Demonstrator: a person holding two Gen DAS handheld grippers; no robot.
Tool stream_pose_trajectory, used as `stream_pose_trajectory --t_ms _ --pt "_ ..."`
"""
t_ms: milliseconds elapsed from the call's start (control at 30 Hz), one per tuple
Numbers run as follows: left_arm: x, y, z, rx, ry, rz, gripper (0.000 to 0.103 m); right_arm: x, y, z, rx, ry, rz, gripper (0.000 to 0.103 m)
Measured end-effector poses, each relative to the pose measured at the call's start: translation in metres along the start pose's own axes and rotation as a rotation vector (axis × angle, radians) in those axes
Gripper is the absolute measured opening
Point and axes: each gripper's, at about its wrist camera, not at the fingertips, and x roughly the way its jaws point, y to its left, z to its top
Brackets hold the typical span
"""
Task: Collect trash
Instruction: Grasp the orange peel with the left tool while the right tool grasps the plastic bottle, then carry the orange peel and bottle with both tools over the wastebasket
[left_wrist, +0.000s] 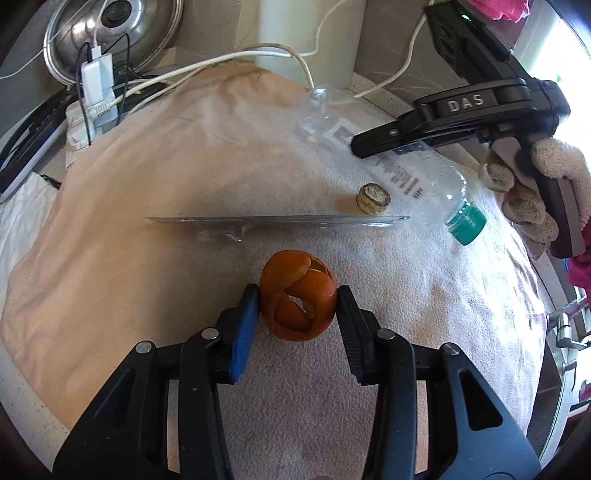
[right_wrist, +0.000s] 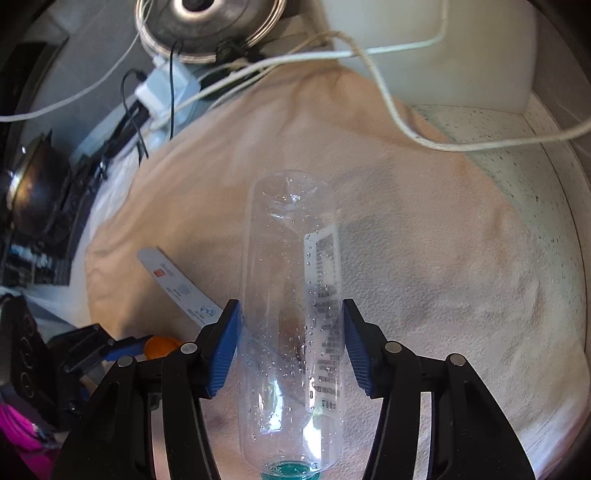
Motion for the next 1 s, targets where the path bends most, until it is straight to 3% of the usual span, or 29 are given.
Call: stream_pose_trajectory --t_ms 433,1000 --pt "-0.054 0.016 -0.014 0.006 -0.063 0.006 0.042 -0.059 0.016 -0.044 0.142 -0.178 0.083 0.053" --pt "-0.114 0.035 -0.06 0.102 -0.09 -0.003 0.042 -0.072 0.085 -0.132 0.28 -0.285 0.098 0.053"
